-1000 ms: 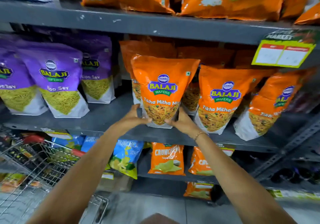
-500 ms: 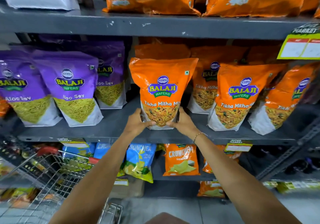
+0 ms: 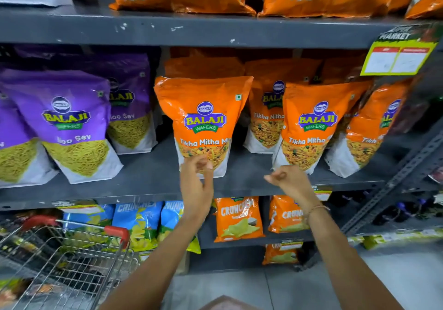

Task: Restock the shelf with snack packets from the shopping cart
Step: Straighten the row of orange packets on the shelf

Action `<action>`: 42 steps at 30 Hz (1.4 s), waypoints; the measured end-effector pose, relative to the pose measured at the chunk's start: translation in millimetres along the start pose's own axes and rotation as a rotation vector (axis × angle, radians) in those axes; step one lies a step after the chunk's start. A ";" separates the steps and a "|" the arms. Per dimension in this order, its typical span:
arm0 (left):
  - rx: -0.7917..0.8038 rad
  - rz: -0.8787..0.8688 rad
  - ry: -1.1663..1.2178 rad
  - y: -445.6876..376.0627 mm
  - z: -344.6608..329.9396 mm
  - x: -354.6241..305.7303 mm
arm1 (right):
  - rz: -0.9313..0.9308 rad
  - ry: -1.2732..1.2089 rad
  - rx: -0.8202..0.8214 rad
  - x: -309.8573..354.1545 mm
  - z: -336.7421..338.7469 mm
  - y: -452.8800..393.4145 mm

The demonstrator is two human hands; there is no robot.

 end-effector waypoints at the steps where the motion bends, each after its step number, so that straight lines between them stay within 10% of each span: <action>1: 0.093 -0.062 0.013 0.9 -12.6 -6.8 | -0.064 0.095 -0.035 -12.7 15.2 -0.8; 12: 0.981 0.128 -0.057 -32.1 -159.5 -16.5 | -0.115 -0.239 -0.019 -74.2 70.0 -46.6; 34: 0.624 0.186 -0.232 -21.2 -139.1 8.1 | 0.052 -0.355 0.132 -41.1 45.4 -53.6; 37: 0.373 0.231 -0.188 -1.3 -134.6 -1.0 | 0.026 -0.293 0.185 -58.5 47.6 -53.3; 42: 0.281 0.026 -0.308 42.5 -149.9 -28.3 | -0.059 -0.154 0.083 -106.5 91.1 -36.3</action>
Point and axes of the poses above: each hand's wrist, its own y-axis away from the middle knuckle, its own z-axis out of the back of the hand, x = y × z, the point moved 1 cm from there along -y, towards the middle knuckle, and after that the axes turned 6 degrees about -z, right-handed, at the moved point
